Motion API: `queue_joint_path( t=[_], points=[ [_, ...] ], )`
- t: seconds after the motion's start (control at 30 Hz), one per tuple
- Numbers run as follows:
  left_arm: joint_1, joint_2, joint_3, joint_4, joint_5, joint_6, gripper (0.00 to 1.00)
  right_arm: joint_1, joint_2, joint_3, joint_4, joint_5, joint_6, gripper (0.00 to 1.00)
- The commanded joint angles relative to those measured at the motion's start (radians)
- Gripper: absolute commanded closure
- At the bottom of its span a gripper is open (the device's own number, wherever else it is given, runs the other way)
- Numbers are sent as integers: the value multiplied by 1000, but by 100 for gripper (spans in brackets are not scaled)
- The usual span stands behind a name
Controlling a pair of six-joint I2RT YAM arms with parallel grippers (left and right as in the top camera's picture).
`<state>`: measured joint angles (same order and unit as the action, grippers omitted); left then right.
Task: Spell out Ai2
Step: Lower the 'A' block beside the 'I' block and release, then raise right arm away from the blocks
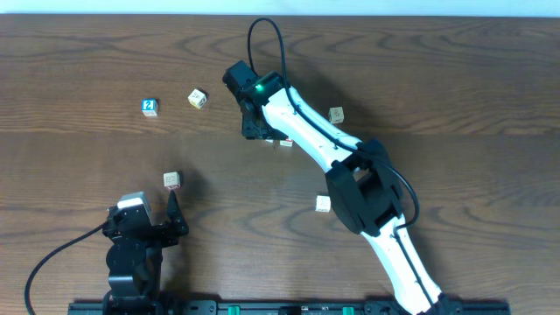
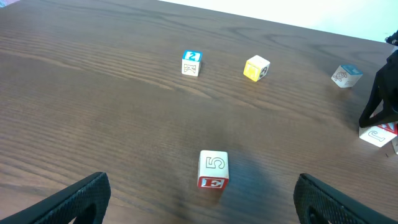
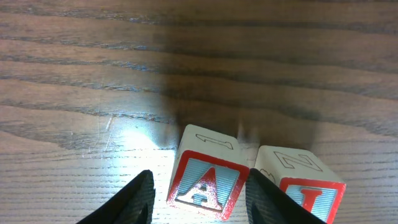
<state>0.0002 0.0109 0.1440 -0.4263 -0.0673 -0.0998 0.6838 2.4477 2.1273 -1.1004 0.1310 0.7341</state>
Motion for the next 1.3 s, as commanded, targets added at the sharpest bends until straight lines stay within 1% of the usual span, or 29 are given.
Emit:
queue_joint_path(
  t=[0.0, 0.4, 0.47, 0.7, 0.9, 0.97, 1.07, 1.17, 1.27],
  points=[
    [6, -6, -19, -4, -11, 14, 4, -9, 25, 17, 9, 26, -29, 52],
    [6, -6, -19, -4, -11, 14, 5, -9, 25, 17, 30, 28, -63, 50],
    [6, -6, -19, -4, -11, 14, 5, -9, 25, 17, 34, 29, -63, 48],
    [6, -6, -19, -4, -11, 14, 5, -10, 25, 17, 47, 33, -94, 44],
    [6, -6, -19, -4, -11, 14, 5, -22, 18, 43, 77, 56, -115, 36],
    [6, -6, -19, -4, -11, 14, 5, -33, 15, 93, 73, 53, -124, 32],
    [6, -6, -19, -4, -11, 14, 5, -49, 13, 219, 37, 45, -155, 29],
    [6, -6, -19, -4, -11, 14, 5, -62, 9, 415, -41, 41, -194, 25],
    [6, -6, -19, -4, -11, 14, 5, -74, -6, 633, -135, 14, -280, 24]
  ],
)
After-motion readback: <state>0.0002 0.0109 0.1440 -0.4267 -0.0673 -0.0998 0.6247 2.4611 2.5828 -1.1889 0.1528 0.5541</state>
